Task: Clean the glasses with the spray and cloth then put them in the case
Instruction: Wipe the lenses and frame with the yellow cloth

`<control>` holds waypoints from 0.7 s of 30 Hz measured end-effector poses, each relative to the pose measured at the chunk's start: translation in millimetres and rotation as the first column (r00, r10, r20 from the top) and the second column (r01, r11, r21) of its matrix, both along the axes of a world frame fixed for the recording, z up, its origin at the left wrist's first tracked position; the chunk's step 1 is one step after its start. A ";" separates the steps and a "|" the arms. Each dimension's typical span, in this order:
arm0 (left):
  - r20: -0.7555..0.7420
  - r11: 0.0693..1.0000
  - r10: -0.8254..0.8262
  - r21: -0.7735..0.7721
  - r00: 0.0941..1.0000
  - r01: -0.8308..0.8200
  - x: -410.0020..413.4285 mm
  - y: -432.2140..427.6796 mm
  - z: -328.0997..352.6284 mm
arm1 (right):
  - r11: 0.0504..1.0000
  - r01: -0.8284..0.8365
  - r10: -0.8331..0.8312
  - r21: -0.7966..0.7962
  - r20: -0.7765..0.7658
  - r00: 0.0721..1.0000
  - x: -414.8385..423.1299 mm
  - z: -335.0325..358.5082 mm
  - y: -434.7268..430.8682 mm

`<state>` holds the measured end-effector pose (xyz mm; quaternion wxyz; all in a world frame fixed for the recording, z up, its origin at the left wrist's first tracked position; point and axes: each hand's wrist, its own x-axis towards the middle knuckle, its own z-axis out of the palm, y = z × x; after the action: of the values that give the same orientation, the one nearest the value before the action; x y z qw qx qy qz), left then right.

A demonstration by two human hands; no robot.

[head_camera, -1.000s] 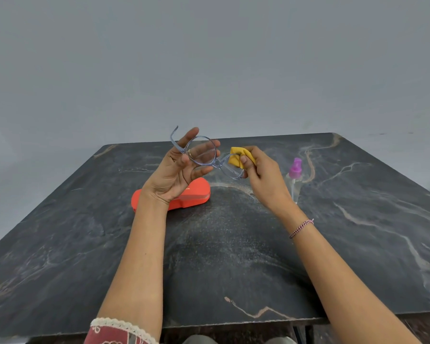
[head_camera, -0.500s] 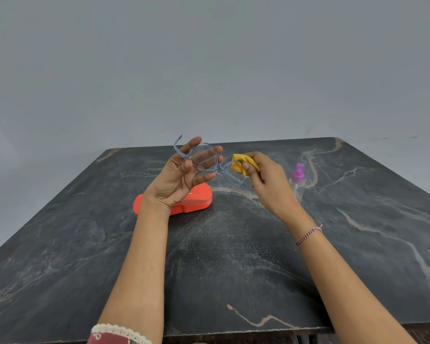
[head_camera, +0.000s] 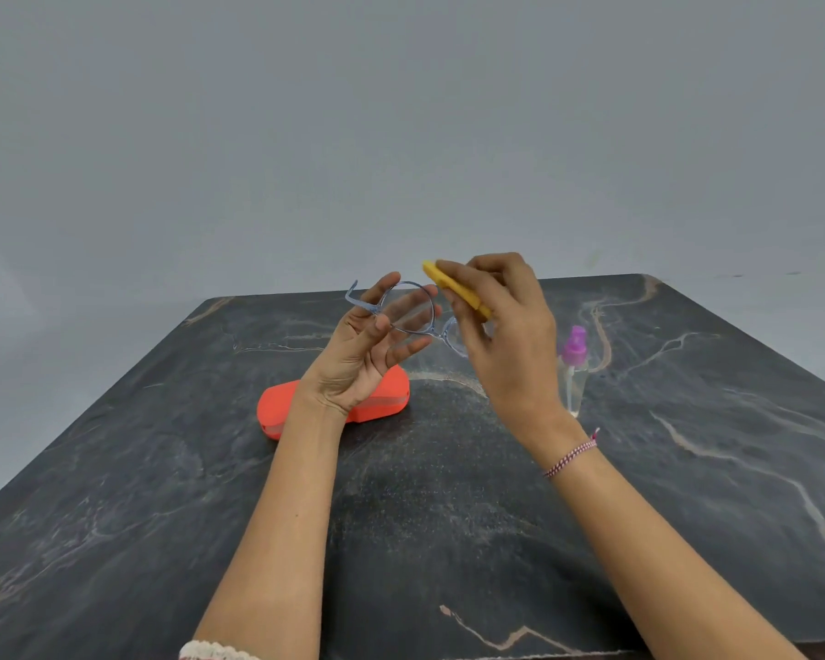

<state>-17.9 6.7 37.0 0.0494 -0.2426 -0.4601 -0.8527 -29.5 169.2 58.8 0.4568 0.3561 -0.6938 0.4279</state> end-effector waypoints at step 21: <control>0.012 0.997 -0.051 0.065 0.999 0.050 -1.3 5.5 2.5 | 0.953 0.084 -0.035 0.290 -0.170 0.985 -8.2 -25.0 -13.8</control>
<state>-19.1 12.2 39.5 0.0324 -0.2467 -0.4264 -0.8697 -37.7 155.4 33.9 0.4662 0.4332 -0.7207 0.2749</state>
